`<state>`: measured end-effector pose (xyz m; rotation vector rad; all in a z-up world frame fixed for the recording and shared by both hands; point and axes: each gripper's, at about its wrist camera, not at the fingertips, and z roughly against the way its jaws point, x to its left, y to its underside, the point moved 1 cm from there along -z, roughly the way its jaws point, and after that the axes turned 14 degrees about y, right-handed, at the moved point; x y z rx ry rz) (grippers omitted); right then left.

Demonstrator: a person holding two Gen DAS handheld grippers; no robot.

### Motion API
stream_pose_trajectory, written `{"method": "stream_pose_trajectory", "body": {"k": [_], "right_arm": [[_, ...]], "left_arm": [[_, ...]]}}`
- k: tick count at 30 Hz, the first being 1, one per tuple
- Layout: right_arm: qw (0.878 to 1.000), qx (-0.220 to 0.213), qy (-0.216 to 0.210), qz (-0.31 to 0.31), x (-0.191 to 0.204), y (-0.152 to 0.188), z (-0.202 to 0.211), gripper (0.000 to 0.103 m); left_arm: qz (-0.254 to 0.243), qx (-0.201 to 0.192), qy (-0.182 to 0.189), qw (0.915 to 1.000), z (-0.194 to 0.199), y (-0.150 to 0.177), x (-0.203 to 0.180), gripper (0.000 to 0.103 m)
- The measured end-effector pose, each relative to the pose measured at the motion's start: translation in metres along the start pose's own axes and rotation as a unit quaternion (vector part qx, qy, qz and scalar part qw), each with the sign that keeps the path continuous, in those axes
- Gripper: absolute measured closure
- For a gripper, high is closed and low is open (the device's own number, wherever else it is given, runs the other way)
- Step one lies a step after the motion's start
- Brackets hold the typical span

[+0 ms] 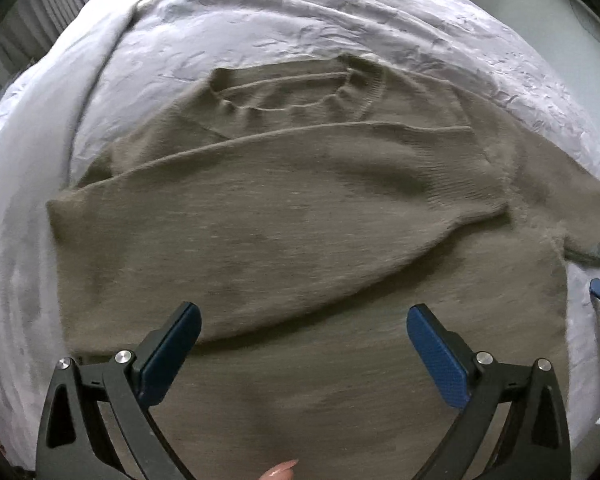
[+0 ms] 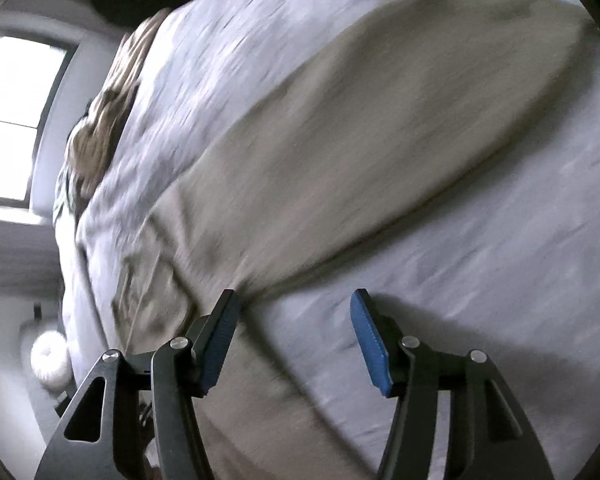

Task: Fold small clothes

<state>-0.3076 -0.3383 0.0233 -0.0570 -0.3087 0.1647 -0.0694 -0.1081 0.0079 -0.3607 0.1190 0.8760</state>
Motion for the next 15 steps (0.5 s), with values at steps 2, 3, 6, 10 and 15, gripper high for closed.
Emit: {"method": "stream_pose_trajectory", "body": {"k": [2, 3, 6, 10, 15], "right_arm": [[1.0, -0.013, 0.002, -0.027, -0.019, -0.012, 0.007, 0.041], [0.999, -0.022, 0.003, -0.043, -0.032, -0.02, 0.012, 0.041], [0.996, -0.047, 0.003, -0.077, -0.06, -0.039, 0.022, 0.041], [0.991, -0.06, -0.017, -0.121, -0.09, -0.064, 0.026, 0.041], [0.983, -0.079, -0.052, -0.16, -0.108, -0.09, 0.027, 0.04]], "left_arm": [[0.001, 0.004, -0.003, 1.0, -0.005, -0.002, -0.007, 0.0], [0.0, 0.006, -0.004, 1.0, -0.008, -0.003, -0.009, 0.0], [-0.003, 0.014, -0.002, 0.9999, -0.014, -0.004, -0.022, 0.0], [-0.009, 0.024, 0.011, 0.9996, -0.018, -0.005, -0.036, 0.0], [0.0, 0.036, 0.015, 0.9992, -0.023, -0.005, -0.052, 0.0]]}}
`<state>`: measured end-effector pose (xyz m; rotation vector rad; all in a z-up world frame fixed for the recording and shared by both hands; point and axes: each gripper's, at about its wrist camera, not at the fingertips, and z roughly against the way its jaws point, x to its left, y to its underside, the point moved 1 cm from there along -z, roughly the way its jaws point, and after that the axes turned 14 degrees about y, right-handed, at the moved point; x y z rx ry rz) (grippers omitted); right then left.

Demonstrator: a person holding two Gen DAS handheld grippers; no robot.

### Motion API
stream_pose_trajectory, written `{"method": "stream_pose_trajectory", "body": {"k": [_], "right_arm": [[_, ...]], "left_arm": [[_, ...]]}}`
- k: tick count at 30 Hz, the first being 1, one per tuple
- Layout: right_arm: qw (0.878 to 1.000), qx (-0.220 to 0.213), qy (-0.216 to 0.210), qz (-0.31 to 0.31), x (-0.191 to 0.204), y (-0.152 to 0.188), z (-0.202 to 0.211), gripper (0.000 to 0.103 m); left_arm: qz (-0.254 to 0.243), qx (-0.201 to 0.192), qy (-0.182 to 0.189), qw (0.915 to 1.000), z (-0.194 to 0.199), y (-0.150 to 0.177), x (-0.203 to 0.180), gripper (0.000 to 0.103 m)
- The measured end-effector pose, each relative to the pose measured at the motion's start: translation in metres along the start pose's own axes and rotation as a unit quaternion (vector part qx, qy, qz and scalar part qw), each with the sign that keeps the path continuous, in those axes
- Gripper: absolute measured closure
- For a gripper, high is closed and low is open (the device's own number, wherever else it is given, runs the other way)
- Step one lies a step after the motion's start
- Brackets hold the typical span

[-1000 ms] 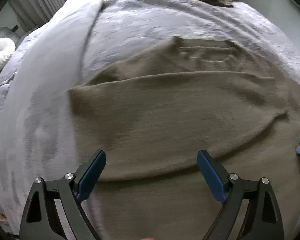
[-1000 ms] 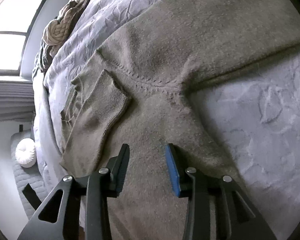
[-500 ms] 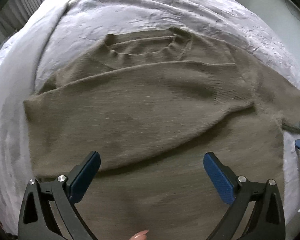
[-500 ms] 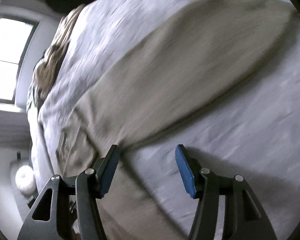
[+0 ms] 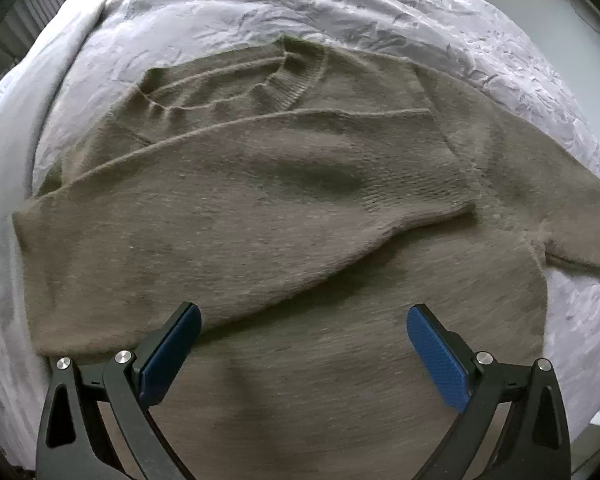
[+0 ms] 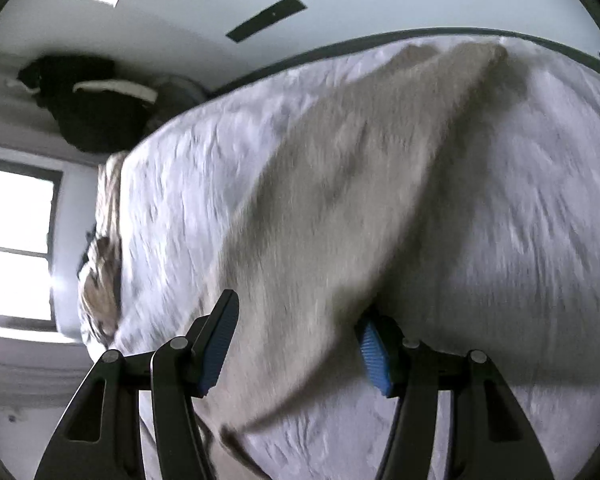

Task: Fold small clothes

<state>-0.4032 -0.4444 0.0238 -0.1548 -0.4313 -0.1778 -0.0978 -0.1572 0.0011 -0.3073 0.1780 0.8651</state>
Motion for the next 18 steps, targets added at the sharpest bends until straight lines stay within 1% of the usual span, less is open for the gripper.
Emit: {"method": "stream_pose_trajectory", "body": {"k": [4, 8, 9, 10, 11, 12, 14, 16, 18], "right_arm": [[1.0, -0.001, -0.019, -0.013, 0.004, -0.015, -0.006, 0.04], [0.997, 0.011, -0.057, -0.044, 0.007, -0.02, -0.012, 0.038], [0.996, 0.023, -0.068, -0.046, 0.01, -0.02, -0.016, 0.043], [0.996, 0.032, -0.076, -0.045, 0.013, -0.019, -0.019, 0.051], [0.995, 0.041, -0.082, -0.04, 0.015, -0.019, -0.022, 0.077], [0.994, 0.05, -0.089, -0.036, 0.019, -0.017, -0.025, 0.096], [0.992, 0.058, -0.109, -0.035, 0.025, -0.014, -0.027, 0.096], [0.99, 0.054, -0.126, -0.014, 0.039, -0.01, -0.024, 0.096], [0.986, 0.061, -0.153, 0.018, 0.062, -0.004, -0.021, 0.096]], "left_arm": [[0.001, 0.004, 0.001, 1.0, -0.003, -0.002, -0.009, 0.0], [-0.005, 0.004, -0.01, 0.9999, -0.002, -0.005, -0.013, 0.0], [-0.003, 0.004, -0.008, 1.0, -0.001, -0.004, -0.014, 0.0], [0.0, 0.007, -0.005, 1.0, -0.002, -0.005, -0.014, 0.0], [0.002, 0.009, -0.002, 1.0, -0.001, -0.008, -0.01, 0.0], [0.005, 0.01, 0.001, 0.9999, 0.0, -0.007, -0.009, 0.0], [0.008, 0.009, 0.0, 0.9999, 0.001, -0.011, -0.003, 0.0], [0.011, 0.008, -0.002, 0.9999, 0.0, -0.014, 0.005, 0.0], [0.016, 0.007, 0.0, 0.9998, 0.003, -0.014, 0.01, 0.0]]}}
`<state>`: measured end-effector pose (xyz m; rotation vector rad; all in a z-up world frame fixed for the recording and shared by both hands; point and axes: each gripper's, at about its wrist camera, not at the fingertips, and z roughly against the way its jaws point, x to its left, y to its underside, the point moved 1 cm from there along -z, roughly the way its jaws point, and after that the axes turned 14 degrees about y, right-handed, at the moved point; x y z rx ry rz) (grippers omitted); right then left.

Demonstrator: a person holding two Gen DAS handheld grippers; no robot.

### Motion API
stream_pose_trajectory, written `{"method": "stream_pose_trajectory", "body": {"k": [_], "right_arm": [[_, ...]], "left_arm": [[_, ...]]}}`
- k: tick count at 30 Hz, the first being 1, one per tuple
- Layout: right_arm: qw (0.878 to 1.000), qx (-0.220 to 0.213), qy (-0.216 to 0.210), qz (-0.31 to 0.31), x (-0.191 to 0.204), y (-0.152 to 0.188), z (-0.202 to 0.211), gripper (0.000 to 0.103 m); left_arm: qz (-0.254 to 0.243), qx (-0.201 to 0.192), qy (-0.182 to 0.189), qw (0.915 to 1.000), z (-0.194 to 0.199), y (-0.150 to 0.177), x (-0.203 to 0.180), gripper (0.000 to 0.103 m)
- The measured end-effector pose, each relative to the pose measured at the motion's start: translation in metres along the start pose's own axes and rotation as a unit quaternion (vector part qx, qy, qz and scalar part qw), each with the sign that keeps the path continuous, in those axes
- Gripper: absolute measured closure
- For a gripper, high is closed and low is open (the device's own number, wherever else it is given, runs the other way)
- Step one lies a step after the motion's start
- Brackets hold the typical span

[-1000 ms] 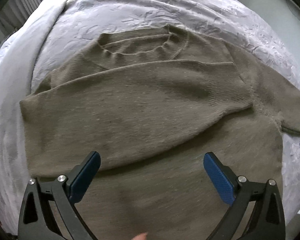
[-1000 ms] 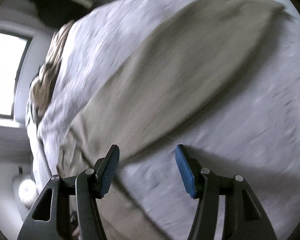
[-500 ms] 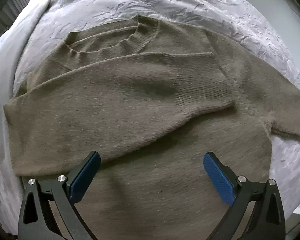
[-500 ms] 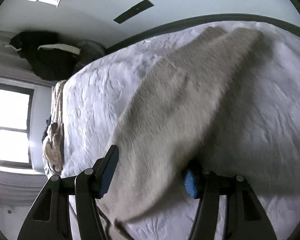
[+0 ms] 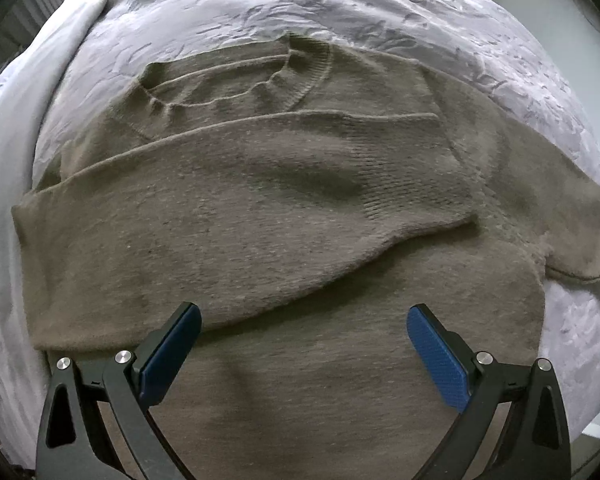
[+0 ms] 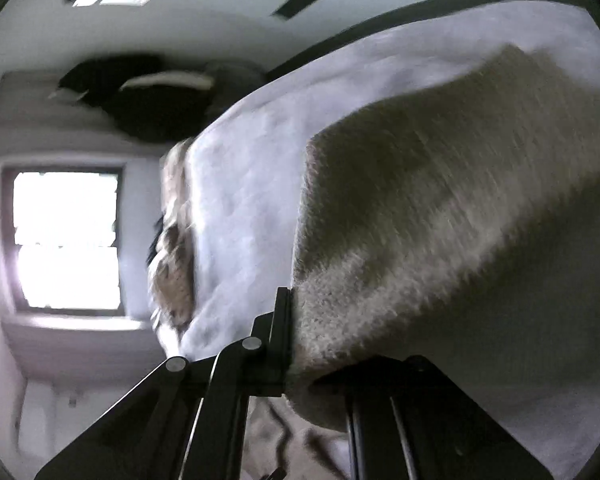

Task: Fold small clothes
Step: 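Grasp the other sleeve cuff with the right tool and fold it across the body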

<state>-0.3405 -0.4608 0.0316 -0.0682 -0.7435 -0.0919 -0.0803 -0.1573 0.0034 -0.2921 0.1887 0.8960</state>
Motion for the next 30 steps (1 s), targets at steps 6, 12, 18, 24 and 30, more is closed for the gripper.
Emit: {"method": "stream_pose_trajectory", "body": {"k": [6, 12, 18, 24, 30], "right_arm": [[0.99, 0.044, -0.057, 0.123, 0.09, 0.034, -0.02, 0.096], [0.951, 0.089, -0.064, 0.288, 0.183, 0.106, -0.052, 0.096], [0.887, 0.132, -0.006, 0.443, 0.231, 0.212, -0.105, 0.096], [0.839, 0.184, 0.077, 0.506, 0.214, 0.294, -0.166, 0.092], [0.86, 0.233, 0.126, 0.436, 0.172, 0.299, -0.195, 0.052]], "left_arm": [[0.014, -0.006, -0.001, 0.9999, 0.011, 0.003, 0.02, 0.0], [0.036, -0.019, -0.006, 0.9991, 0.026, 0.007, 0.053, 0.0], [0.066, -0.03, -0.023, 0.9971, 0.041, 0.014, 0.095, 0.0], [0.102, -0.035, -0.035, 0.9936, 0.052, 0.024, 0.137, 0.0], [0.121, -0.045, -0.04, 0.9909, 0.058, 0.032, 0.177, 0.0]]}}
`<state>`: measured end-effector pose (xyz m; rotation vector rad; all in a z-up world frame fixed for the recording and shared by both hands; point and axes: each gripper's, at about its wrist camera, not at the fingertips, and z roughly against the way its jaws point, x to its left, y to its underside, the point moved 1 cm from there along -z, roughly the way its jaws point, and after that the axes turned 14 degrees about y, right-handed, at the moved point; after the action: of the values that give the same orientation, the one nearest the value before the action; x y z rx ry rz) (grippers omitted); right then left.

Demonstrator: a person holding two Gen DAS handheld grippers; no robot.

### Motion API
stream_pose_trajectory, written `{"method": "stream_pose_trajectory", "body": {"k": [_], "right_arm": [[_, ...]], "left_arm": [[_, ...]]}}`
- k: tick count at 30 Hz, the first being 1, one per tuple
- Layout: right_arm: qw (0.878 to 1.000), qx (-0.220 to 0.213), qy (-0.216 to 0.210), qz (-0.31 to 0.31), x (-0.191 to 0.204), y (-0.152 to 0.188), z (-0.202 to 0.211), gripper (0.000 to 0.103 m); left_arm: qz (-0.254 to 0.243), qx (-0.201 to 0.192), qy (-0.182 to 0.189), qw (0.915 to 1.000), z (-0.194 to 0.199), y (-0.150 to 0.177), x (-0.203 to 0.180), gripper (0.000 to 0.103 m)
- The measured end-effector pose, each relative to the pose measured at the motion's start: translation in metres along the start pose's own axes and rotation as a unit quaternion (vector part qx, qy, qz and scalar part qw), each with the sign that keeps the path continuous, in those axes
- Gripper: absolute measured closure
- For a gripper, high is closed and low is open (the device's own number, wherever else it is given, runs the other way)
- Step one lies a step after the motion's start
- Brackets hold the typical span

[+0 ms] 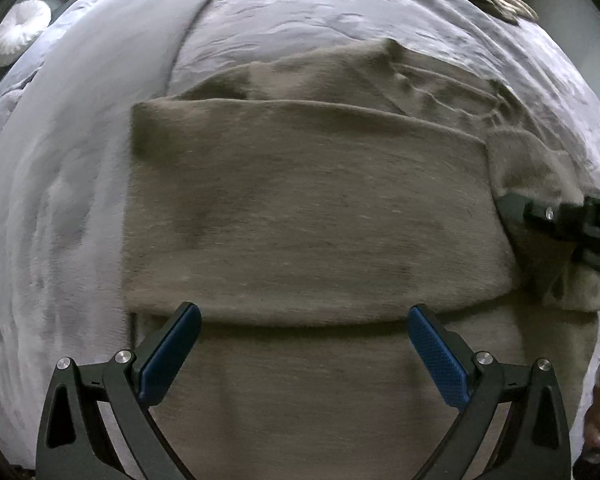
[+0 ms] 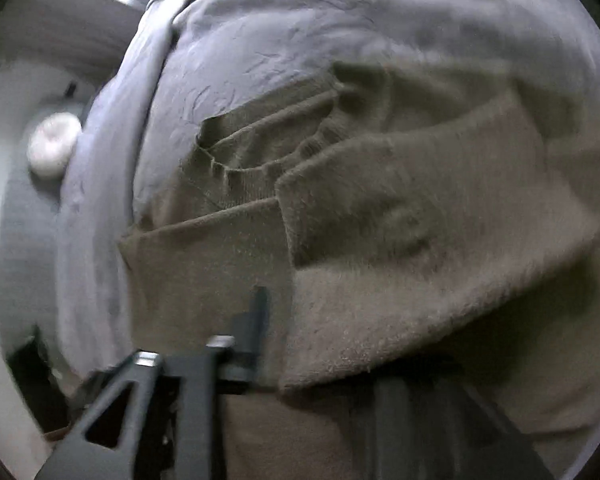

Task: Fold small clothes
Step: 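Grasp the other sleeve cuff with the right tool and fold it across the body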

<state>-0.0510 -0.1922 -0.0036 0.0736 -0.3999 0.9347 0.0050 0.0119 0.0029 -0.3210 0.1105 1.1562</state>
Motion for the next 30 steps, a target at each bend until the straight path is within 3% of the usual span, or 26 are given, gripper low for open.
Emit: {"method": "stream_pose_trajectory", "body": {"k": [5, 8, 11, 14, 19, 23, 25, 28, 30], "right_arm": [[0.996, -0.025, -0.02, -0.08, -0.031, 0.009, 0.017, 0.05], [0.991, -0.047, -0.015, -0.121, -0.047, 0.004, 0.023, 0.052], [0.99, -0.066, 0.004, -0.122, -0.042, -0.01, 0.029, 0.09], [0.994, -0.084, 0.016, -0.068, -0.013, -0.017, 0.034, 0.092], [0.994, -0.085, -0.001, 0.073, 0.042, -0.008, 0.032, 0.092], [0.983, -0.048, 0.026, 0.177, 0.083, 0.014, 0.004, 0.09], [0.98, -0.025, 0.035, 0.196, 0.09, 0.026, -0.008, 0.088], [0.981, -0.005, 0.032, 0.191, 0.088, 0.035, -0.012, 0.079], [0.983, 0.002, 0.022, 0.182, 0.078, 0.04, -0.004, 0.064]], "left_arm": [[-0.013, -0.019, 0.002, 0.9997, 0.013, -0.005, 0.035, 0.0], [-0.017, -0.027, 0.026, 0.9992, 0.018, -0.01, 0.048, 0.0], [-0.012, -0.035, 0.045, 0.9983, 0.026, -0.017, 0.063, 0.0], [0.004, -0.044, 0.08, 0.9958, 0.04, -0.023, 0.077, 0.0], [0.048, -0.076, 0.133, 0.987, 0.064, -0.012, 0.097, 0.0], [0.077, -0.084, 0.165, 0.9797, 0.066, 0.0, 0.1, 0.0], [0.083, -0.081, 0.173, 0.9781, 0.052, -0.002, 0.08, 0.0], [0.085, -0.07, 0.187, 0.9762, 0.038, -0.005, 0.07, 0.0], [0.088, -0.061, 0.195, 0.975, 0.024, -0.01, 0.055, 0.0]]}}
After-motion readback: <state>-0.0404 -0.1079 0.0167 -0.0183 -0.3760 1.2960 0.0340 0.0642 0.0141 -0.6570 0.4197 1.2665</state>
